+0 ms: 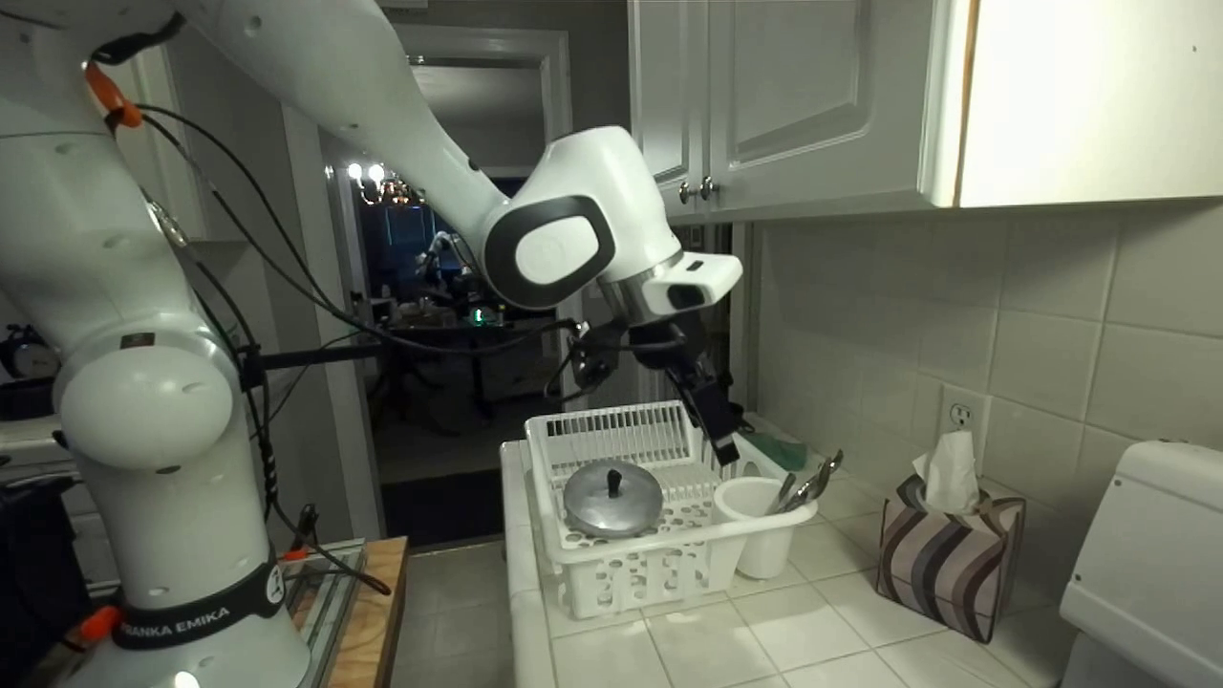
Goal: Put the fork in the dish rack
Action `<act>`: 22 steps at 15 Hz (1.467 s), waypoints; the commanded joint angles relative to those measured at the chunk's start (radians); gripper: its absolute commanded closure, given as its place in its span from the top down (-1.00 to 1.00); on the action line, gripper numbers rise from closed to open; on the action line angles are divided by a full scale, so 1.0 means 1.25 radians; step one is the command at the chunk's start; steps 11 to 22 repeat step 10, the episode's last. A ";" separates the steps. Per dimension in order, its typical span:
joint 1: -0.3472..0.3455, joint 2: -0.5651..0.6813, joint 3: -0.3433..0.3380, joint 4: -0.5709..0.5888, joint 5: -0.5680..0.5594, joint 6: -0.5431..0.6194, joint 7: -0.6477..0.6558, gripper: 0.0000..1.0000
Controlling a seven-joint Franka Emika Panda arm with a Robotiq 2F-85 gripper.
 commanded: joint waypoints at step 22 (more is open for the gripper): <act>-0.289 -0.193 0.333 -0.056 0.091 -0.139 -0.016 1.00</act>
